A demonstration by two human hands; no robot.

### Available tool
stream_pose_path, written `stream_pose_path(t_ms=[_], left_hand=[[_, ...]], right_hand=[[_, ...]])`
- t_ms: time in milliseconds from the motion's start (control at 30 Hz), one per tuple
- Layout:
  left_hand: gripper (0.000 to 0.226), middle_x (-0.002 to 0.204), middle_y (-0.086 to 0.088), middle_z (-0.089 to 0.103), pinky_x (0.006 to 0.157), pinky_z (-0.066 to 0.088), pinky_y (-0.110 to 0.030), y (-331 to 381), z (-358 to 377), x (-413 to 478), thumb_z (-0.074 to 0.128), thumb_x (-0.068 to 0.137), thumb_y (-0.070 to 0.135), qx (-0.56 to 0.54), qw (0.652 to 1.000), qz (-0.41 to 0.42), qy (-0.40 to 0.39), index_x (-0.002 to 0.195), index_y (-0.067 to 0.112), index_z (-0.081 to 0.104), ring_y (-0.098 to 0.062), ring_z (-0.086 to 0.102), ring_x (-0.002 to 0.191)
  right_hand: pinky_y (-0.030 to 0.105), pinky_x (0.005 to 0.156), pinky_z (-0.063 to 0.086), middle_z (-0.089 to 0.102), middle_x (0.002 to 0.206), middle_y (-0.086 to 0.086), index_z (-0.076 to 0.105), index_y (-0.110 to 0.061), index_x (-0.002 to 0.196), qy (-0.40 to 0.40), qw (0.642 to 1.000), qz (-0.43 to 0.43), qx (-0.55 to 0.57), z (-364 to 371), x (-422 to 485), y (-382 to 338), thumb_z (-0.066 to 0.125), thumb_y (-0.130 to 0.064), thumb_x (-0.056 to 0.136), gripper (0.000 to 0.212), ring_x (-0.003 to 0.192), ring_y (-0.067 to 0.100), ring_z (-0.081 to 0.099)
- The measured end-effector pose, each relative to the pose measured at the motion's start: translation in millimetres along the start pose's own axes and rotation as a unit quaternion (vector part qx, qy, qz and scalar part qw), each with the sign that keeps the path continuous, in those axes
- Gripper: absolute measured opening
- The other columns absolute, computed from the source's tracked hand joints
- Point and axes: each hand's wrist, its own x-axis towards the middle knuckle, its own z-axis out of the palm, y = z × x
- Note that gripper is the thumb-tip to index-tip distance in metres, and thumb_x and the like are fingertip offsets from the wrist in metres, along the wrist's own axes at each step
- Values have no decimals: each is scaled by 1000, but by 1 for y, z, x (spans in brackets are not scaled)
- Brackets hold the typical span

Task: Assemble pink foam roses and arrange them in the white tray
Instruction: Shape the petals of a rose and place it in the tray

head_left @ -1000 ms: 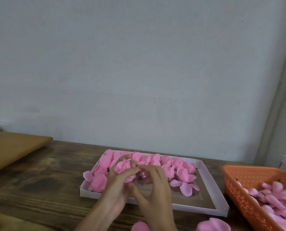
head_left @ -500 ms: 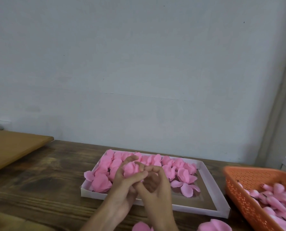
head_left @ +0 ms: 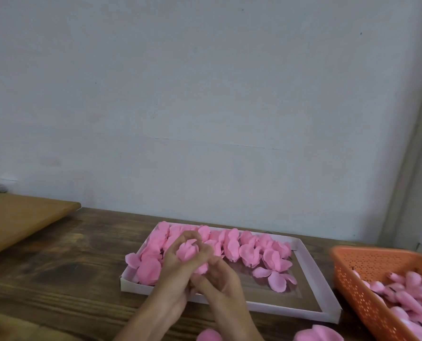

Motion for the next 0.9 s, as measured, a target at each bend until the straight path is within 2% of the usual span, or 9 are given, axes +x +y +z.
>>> stream_pose_path(t_ms=[100, 200, 300, 400, 533, 633, 700, 800, 900], left_hand=[[46, 81, -10, 66, 51, 43, -27, -1, 2, -2, 95, 58, 30, 18, 1000, -10, -18, 94, 28, 66, -22, 61, 67], [47, 83, -14, 68, 46, 39, -23, -1, 2, -1, 96, 59, 34, 22, 1000, -2, -9, 92, 28, 64, -24, 62, 63], [53, 84, -18, 76, 39, 42, -22, 1, -2, 1, 98, 53, 34, 39, 999, 2, 18, 95, 28, 67, -25, 67, 58], [54, 82, -19, 74, 55, 56, -31, -2, -5, 3, 99, 55, 30, 53, 998, 26, 5, 99, 26, 68, -27, 70, 67], [58, 85, -15, 74, 67, 51, -34, -5, -6, 2, 100, 54, 35, 58, 998, 34, -22, 103, 29, 69, -29, 67, 71], [51, 80, -11, 74, 53, 56, -29, -3, -4, 1, 99, 57, 30, 64, 996, 53, -21, 98, 28, 69, -25, 72, 68], [40, 79, -9, 72, 54, 56, -26, -2, -5, 5, 97, 67, 16, 100, 990, 102, -3, 93, 27, 68, -22, 72, 71], [39, 90, 7, 72, 61, 54, -16, -2, -12, 14, 91, 76, 3, 242, 951, 189, 21, 90, 30, 66, -7, 70, 81], [42, 104, 13, 73, 75, 61, -24, -6, -17, 17, 95, 73, 11, 278, 939, 201, 9, 101, 27, 67, -7, 72, 98]], right_hand=[[30, 69, 52, 65, 76, 7, 70, -25, 128, 21, 999, 28, 27, 4, -1, -5, 60, -9, 84, 48, 74, 17, 61], [29, 64, 51, 62, 77, 9, 72, -23, 126, 20, 994, 61, 91, 9, 0, -10, 67, -19, 82, 45, 73, 18, 61], [30, 62, 44, 62, 89, 16, 75, -14, 120, 5, 961, 149, 234, 16, 0, -12, 82, -31, 71, 53, 77, 23, 59], [33, 68, 45, 63, 108, 19, 76, -17, 120, 6, 933, 198, 302, 16, -3, -9, 75, -20, 82, 38, 85, 27, 59], [29, 63, 48, 63, 97, 12, 74, -24, 125, 24, 917, 217, 335, 14, -2, -11, 67, -25, 85, 40, 70, 18, 58], [28, 59, 48, 67, 91, 9, 78, -17, 105, 59, 951, 227, 203, 12, 1, -14, 68, -32, 95, 20, 67, 17, 61], [25, 57, 49, 70, 87, 6, 69, -15, 98, 129, 982, 135, -9, 1, -1, -10, 70, -17, 96, 4, 71, 18, 64], [22, 71, 52, 69, 103, -3, 62, -34, 106, 190, 943, -96, -254, -17, -3, -5, 61, 7, 92, 44, 88, 20, 68], [22, 89, 51, 58, 123, -12, 63, -39, 125, 97, 876, -257, -396, -20, -4, -8, 56, -1, 94, 49, 113, 14, 61]])
